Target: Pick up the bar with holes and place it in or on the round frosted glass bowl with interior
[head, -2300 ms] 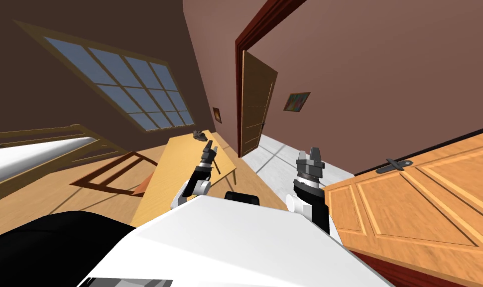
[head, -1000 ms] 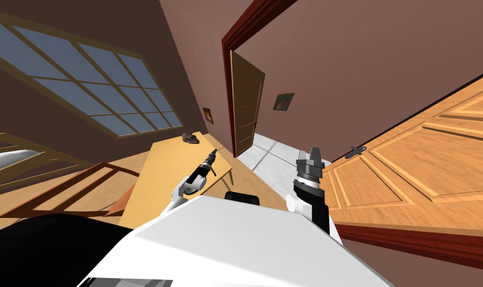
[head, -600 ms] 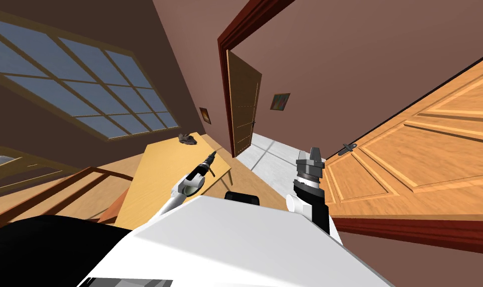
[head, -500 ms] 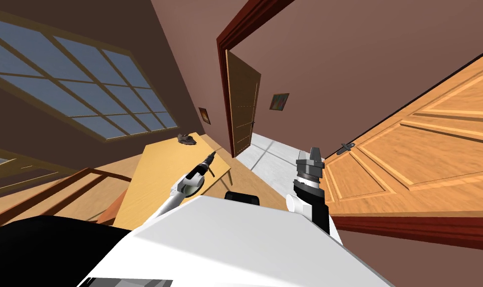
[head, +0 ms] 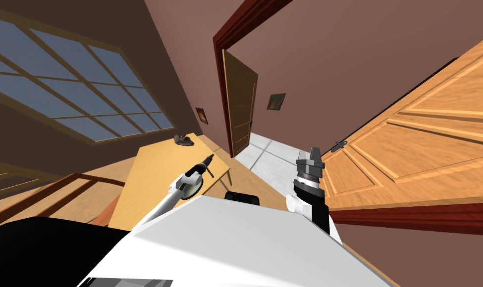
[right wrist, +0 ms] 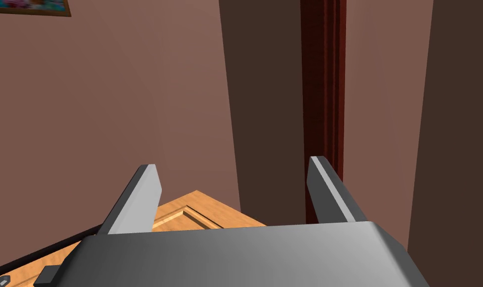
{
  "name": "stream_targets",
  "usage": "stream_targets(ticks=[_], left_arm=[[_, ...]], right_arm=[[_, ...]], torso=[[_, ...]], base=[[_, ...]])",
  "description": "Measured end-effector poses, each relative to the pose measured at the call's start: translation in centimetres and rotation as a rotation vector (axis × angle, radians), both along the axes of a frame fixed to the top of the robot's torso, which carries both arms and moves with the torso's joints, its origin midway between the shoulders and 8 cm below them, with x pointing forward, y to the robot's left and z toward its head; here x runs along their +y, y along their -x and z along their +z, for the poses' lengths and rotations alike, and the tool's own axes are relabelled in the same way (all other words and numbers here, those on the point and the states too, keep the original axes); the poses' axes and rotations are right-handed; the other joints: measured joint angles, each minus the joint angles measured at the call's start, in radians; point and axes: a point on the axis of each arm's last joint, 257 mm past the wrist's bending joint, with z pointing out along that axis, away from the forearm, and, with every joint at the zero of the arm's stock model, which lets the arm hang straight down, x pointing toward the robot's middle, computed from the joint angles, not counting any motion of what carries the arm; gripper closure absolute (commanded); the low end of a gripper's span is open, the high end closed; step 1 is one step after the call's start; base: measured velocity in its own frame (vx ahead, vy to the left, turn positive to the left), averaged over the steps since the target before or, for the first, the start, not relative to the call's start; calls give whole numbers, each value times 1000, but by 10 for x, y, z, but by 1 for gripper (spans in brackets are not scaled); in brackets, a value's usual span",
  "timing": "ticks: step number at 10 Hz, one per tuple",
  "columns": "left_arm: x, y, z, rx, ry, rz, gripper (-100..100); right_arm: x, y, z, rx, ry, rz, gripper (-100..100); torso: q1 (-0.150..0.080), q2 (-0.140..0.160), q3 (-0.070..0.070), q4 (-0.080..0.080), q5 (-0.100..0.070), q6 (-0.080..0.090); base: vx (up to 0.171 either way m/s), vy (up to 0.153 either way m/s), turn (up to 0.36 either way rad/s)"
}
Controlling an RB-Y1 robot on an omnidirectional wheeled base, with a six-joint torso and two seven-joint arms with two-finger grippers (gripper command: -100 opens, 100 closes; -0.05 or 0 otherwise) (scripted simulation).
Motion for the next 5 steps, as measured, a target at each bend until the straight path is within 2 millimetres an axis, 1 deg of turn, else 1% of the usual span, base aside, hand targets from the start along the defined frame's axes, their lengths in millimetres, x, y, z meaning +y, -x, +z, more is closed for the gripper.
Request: stream_targets(ticks=[1, 5], left_arm=[[7, -2, -7, 26, -12, 5, -100], [43, 4, -41, 159, -56, 42, -100]], right_arm=[[0, 0, 0, 0, 0, 0, 0], [0, 0, 0, 0, 0, 0, 0]], torso=[[0, 0, 0, 0, 0, 1], [1, 0, 0, 0, 0, 0]], base=[[-1, 10, -60], [-1, 14, -73]])
